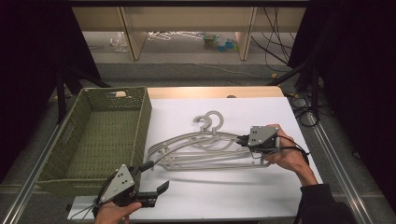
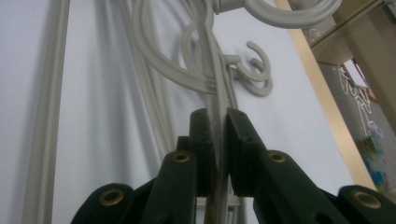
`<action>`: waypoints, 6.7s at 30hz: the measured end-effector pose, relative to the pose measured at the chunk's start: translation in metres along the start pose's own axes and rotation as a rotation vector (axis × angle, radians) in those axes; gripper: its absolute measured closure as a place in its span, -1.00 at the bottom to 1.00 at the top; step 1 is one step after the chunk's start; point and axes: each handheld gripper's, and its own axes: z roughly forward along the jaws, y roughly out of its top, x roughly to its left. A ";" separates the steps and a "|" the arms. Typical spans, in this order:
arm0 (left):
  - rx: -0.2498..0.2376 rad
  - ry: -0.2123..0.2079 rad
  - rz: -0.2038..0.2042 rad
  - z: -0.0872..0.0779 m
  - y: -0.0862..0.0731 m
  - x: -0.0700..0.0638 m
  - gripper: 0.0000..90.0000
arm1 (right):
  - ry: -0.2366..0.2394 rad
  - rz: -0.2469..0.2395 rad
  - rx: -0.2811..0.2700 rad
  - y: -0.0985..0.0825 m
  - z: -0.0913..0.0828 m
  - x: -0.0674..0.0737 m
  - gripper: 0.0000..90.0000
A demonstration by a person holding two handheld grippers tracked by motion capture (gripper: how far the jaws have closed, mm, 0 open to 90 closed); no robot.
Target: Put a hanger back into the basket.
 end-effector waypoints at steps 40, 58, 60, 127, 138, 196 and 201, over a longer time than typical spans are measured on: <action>0.371 -0.233 0.010 0.121 0.043 -0.014 0.07 | 0.071 -0.102 -0.074 0.010 -0.013 0.060 0.82; 0.451 -0.319 0.004 0.131 0.040 -0.011 0.70 | 0.081 -0.166 -0.104 0.017 -0.013 0.067 0.82; 0.451 -0.327 -0.003 0.130 0.042 -0.011 0.70 | 0.092 -0.160 -0.101 0.017 -0.012 0.068 0.82; 0.353 -0.191 -0.031 0.047 0.127 0.017 0.75 | -0.188 0.482 -0.274 0.011 -0.056 0.123 -0.38; 0.285 -0.150 -0.009 0.023 0.161 0.027 0.75 | -0.176 0.526 -0.275 0.007 -0.053 0.123 -0.43; 0.295 0.350 -0.125 -0.067 0.116 0.222 0.75 | -0.105 0.493 -0.246 0.009 -0.043 0.126 -0.47; 0.299 0.366 -0.128 -0.072 0.109 0.228 0.75 | -0.105 0.492 -0.247 0.009 -0.043 0.126 -0.47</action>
